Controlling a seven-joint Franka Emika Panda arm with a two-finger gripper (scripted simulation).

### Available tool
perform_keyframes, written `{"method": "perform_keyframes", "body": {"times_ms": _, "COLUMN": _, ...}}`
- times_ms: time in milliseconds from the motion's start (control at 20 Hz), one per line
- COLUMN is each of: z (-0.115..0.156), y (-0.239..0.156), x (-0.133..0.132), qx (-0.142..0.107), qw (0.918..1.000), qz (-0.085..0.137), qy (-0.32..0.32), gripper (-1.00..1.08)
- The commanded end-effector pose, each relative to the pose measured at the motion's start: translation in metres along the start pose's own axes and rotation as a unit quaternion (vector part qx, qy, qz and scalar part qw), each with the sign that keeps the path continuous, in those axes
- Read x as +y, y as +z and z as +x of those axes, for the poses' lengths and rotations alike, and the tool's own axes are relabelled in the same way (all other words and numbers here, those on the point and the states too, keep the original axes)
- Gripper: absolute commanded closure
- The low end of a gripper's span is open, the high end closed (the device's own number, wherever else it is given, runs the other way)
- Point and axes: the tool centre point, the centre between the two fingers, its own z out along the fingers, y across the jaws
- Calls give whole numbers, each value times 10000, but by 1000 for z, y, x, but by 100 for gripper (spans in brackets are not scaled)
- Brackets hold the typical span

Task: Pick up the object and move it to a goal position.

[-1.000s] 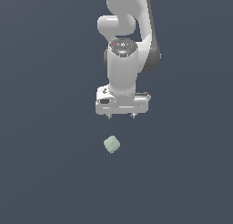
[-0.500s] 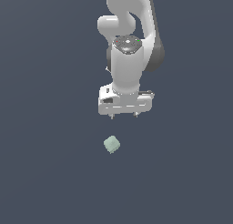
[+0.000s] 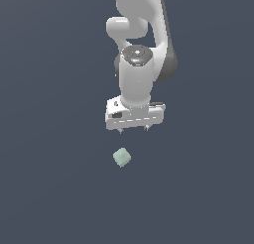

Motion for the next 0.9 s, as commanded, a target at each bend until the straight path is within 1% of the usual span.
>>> {"method": "perform_keyframes", "body": {"times_ms": 0, "z": 3, "y": 6, "x": 4, "qx": -19, "qw": 9999, "qz": -9, "qy": -170, "gripper": -92}}
{"method": "perform_keyframes", "body": {"times_ms": 200, "z": 10, "y": 19, "x": 12, "qx": -55, "qw": 9985, "qz": -24, "qy": -539, "gripper": -92}}
{"method": "perform_keyframes", "body": {"times_ms": 350, "z": 16, "y": 31, "x": 19, "qx": -88, "qw": 9961, "qz": -31, "qy": -882, "gripper": -92}}
{"method": "perform_keyframes", "body": {"times_ms": 650, "z": 27, "y": 59, "x": 35, "qx": -157, "qw": 9868, "qz": -25, "qy": -1611, "gripper": -92}}
{"method": "perform_keyframes", "body": {"times_ms": 850, "z": 31, "y": 75, "x": 44, "qx": -189, "qw": 9798, "qz": -12, "qy": -1990, "gripper": -92}}
